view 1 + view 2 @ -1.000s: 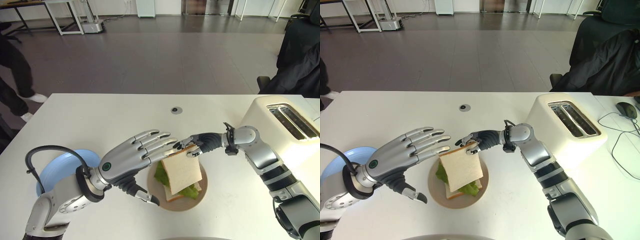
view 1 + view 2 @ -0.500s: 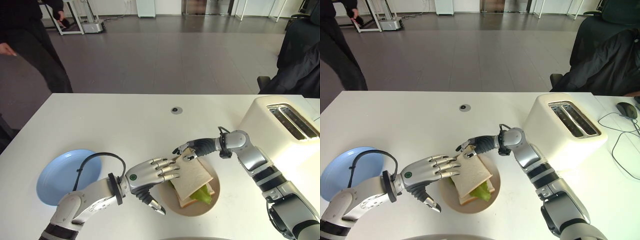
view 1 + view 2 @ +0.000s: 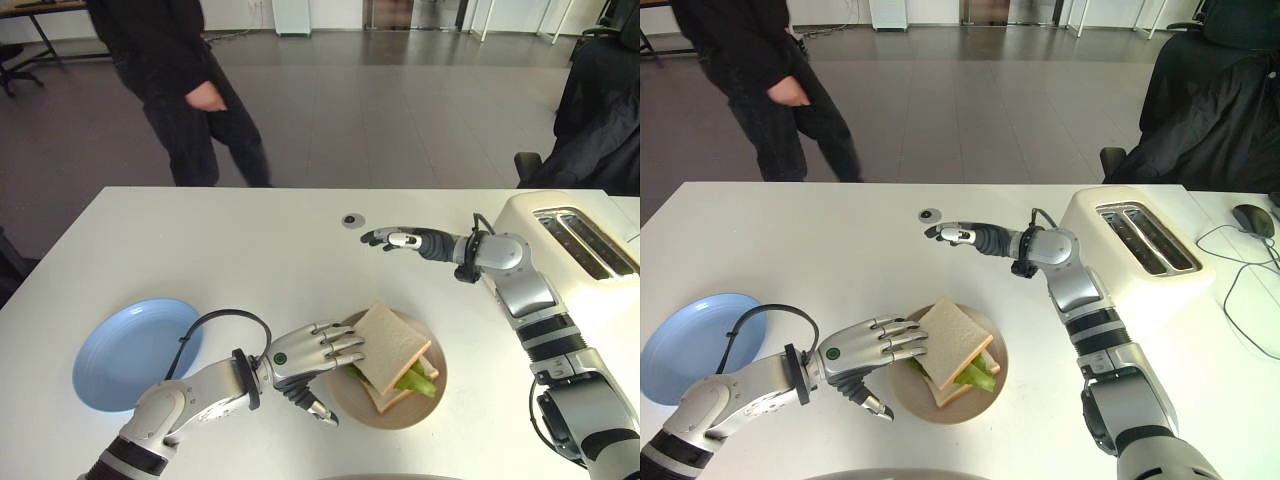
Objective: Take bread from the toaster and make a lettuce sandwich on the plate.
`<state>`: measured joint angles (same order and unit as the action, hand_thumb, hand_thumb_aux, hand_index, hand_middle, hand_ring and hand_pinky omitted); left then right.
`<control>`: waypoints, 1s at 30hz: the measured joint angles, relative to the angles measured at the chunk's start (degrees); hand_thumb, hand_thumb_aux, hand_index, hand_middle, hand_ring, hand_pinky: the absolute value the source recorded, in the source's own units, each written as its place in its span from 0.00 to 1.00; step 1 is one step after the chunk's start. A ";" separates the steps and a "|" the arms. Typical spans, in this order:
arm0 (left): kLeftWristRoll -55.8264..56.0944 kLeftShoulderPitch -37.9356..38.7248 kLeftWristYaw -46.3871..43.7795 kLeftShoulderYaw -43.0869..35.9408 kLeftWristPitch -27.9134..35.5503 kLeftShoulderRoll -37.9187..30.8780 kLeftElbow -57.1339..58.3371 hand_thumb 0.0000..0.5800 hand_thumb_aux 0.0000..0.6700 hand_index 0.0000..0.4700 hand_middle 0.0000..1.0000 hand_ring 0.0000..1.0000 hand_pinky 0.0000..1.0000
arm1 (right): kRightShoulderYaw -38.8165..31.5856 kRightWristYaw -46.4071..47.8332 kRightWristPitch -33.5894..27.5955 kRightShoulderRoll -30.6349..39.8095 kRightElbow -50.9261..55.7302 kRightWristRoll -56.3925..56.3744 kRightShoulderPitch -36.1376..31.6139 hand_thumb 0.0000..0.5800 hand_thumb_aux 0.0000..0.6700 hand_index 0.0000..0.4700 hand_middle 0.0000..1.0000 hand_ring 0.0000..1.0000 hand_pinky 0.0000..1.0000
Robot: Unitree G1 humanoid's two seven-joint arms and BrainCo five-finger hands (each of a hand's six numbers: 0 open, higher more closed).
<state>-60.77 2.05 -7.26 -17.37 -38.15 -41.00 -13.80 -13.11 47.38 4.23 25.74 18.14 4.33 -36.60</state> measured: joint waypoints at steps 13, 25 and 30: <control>27.24 0.55 5.77 8.91 -2.06 -1.55 -5.64 0.31 0.17 0.17 0.18 0.18 0.18 | 13.88 14.22 25.23 23.21 -22.53 -13.38 29.40 1.00 0.94 0.94 0.87 0.87 0.87; 54.63 16.08 -28.66 -1.60 -0.17 -17.61 -1.76 1.00 1.00 1.00 1.00 1.00 1.00 | -2.92 16.97 27.20 24.31 -25.80 3.70 42.79 1.00 1.00 1.00 0.93 0.93 0.93; 28.58 2.48 -18.64 -6.32 0.66 -3.04 5.60 1.00 1.00 1.00 1.00 1.00 1.00 | -5.83 14.28 27.97 22.86 -23.33 5.93 40.34 1.00 1.00 1.00 0.91 0.91 0.91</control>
<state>-32.18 4.53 -25.90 -23.69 -37.49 -44.04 -8.20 -18.95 61.66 32.19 48.60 -5.19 10.26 3.75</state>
